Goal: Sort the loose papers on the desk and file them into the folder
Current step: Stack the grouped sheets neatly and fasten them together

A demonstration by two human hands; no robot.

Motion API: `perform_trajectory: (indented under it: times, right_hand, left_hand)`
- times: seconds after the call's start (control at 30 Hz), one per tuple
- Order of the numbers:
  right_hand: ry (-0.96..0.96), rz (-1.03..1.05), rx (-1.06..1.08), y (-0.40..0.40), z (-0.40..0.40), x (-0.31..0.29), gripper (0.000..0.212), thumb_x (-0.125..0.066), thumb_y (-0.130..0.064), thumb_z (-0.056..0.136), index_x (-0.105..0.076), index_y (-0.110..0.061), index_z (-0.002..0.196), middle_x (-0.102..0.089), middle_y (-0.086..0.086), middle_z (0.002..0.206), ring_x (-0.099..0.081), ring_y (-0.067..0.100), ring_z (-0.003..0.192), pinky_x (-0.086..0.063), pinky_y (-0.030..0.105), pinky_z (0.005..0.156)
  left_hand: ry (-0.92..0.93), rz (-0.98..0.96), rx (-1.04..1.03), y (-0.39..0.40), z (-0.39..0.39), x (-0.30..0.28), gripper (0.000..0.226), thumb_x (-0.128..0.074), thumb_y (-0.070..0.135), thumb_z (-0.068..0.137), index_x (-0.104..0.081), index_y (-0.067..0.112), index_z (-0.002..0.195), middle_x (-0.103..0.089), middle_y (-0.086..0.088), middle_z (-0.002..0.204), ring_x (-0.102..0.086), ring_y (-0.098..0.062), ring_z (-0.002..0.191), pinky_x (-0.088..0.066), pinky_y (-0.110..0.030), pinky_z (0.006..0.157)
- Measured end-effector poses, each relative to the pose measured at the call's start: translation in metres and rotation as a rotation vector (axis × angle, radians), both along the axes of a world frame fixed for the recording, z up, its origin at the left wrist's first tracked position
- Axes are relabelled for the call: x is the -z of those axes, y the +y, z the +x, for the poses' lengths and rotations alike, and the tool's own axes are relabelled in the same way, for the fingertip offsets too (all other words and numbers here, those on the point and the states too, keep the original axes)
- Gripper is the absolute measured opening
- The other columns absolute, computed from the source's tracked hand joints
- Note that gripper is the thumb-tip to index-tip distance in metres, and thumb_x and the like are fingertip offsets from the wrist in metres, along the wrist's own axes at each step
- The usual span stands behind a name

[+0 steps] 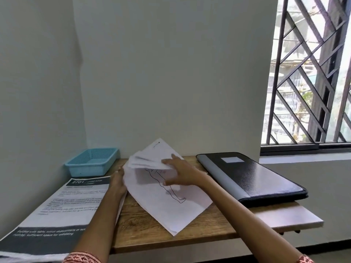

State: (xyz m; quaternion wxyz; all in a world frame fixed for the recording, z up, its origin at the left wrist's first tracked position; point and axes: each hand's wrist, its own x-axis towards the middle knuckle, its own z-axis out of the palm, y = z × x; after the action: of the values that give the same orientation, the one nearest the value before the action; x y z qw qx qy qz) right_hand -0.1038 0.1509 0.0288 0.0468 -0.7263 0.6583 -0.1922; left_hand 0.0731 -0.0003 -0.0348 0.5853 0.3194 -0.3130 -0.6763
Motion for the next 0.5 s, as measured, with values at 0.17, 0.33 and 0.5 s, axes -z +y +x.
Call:
perform_trajectory:
  times: [0.17,0.33,0.5]
  right_hand:
    - [0.109,-0.304,0.230,-0.007,-0.013,0.007,0.092,-0.063,-0.020,0.090,0.004,-0.022,0.152,0.006,0.012,0.159,-0.005,0.029,0.147,-0.036,0.043,0.105]
    - [0.130,-0.197,0.093,-0.021,-0.025,0.026,0.063,-0.059,-0.018,0.091,-0.030,-0.017,0.147,-0.004,0.012,0.159,-0.005,0.025,0.147,-0.024,0.048,0.114]
    - [-0.005,-0.262,0.208,-0.029,-0.029,0.037,0.075,-0.058,-0.022,0.092,-0.014,-0.014,0.151,-0.007,0.013,0.159,-0.006,0.028,0.147,-0.015,0.042,0.117]
  left_hand:
    - [0.072,0.021,0.037,0.001,0.000,-0.001,0.026,-0.037,0.003,0.099,-0.049,0.015,0.080,-0.056,-0.006,0.087,-0.053,-0.016,0.075,-0.055,-0.026,0.059]
    - [0.068,0.047,0.038,-0.004,0.002,0.001,0.024,-0.037,0.005,0.100,-0.049,0.015,0.081,-0.057,-0.007,0.089,-0.054,-0.018,0.077,-0.053,-0.032,0.060]
    - [0.082,0.032,0.041,-0.003,0.000,0.001,0.027,-0.036,0.005,0.100,-0.046,0.015,0.078,-0.056,-0.007,0.088,-0.053,-0.018,0.077,-0.047,-0.037,0.074]
